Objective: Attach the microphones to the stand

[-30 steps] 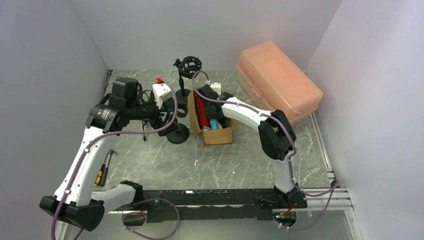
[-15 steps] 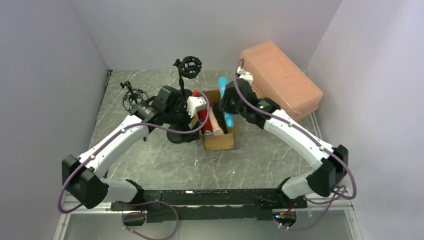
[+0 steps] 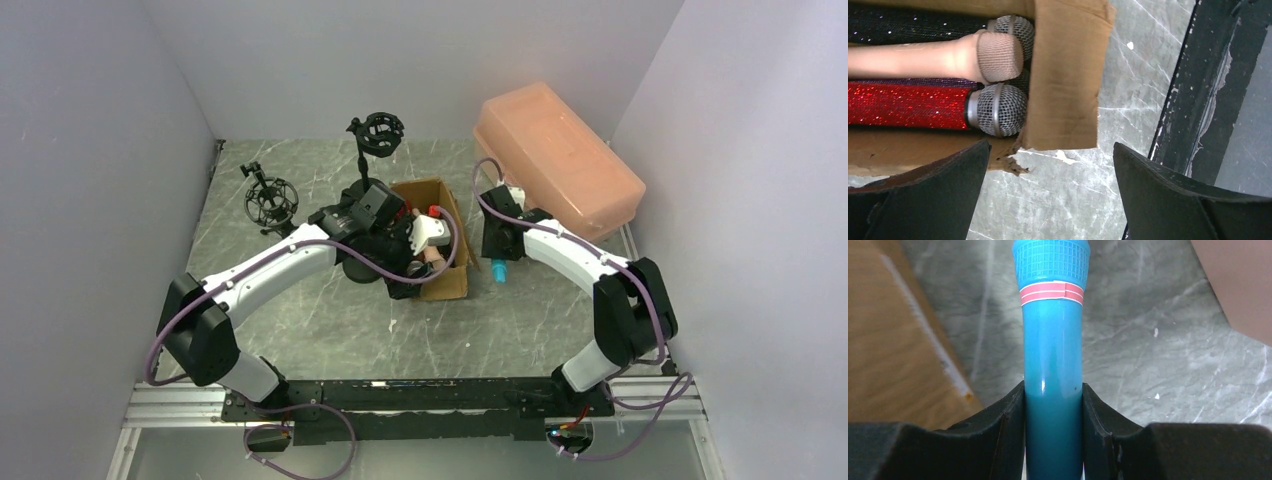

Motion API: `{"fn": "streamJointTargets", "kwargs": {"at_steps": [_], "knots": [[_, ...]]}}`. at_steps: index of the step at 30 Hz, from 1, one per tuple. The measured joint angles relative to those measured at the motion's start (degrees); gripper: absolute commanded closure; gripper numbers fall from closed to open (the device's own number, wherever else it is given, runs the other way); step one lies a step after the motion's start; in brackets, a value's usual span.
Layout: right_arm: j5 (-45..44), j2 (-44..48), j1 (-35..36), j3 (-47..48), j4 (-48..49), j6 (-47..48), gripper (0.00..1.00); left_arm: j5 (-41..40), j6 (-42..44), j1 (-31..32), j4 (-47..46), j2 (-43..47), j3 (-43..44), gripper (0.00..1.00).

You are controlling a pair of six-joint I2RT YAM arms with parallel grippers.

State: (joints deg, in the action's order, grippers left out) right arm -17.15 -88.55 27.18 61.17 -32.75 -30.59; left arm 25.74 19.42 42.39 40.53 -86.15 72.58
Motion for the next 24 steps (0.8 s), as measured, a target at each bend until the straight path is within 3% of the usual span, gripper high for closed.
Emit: {"fn": "streamJointTargets", "kwargs": {"at_steps": [3,5,7,11,16,21,24], "knots": [[0.15,-1.77,-1.55,-1.57,-0.22,0.46,0.83,-0.15,1.95,1.31,0.87,0.46,0.09,0.01],[0.09,-3.10,-2.97,-1.60,0.02,0.55,0.66,-0.83,3.17,2.10,0.87,0.90,0.09,0.00],[-0.11,-4.33,-4.35,-1.62,0.24,0.55,0.55,-1.70,4.37,2.71,0.92,1.11,0.09,0.01],[-0.20,-5.77,-6.21,-1.66,0.72,0.59,0.46,-2.75,6.47,3.91,0.83,1.03,0.09,0.02],[0.02,-4.33,-6.32,-1.73,0.26,0.59,0.42,-4.28,7.98,4.96,0.09,-0.79,0.07,0.16],[0.98,3.50,-4.74,-1.75,-1.44,0.33,0.43,-6.34,9.11,5.33,-2.21,-2.69,-0.76,0.33],[1.25,7.45,-2.23,0.42,-2.73,-0.04,0.43,-6.99,9.75,5.90,-3.13,-3.67,-0.79,0.52]]}}
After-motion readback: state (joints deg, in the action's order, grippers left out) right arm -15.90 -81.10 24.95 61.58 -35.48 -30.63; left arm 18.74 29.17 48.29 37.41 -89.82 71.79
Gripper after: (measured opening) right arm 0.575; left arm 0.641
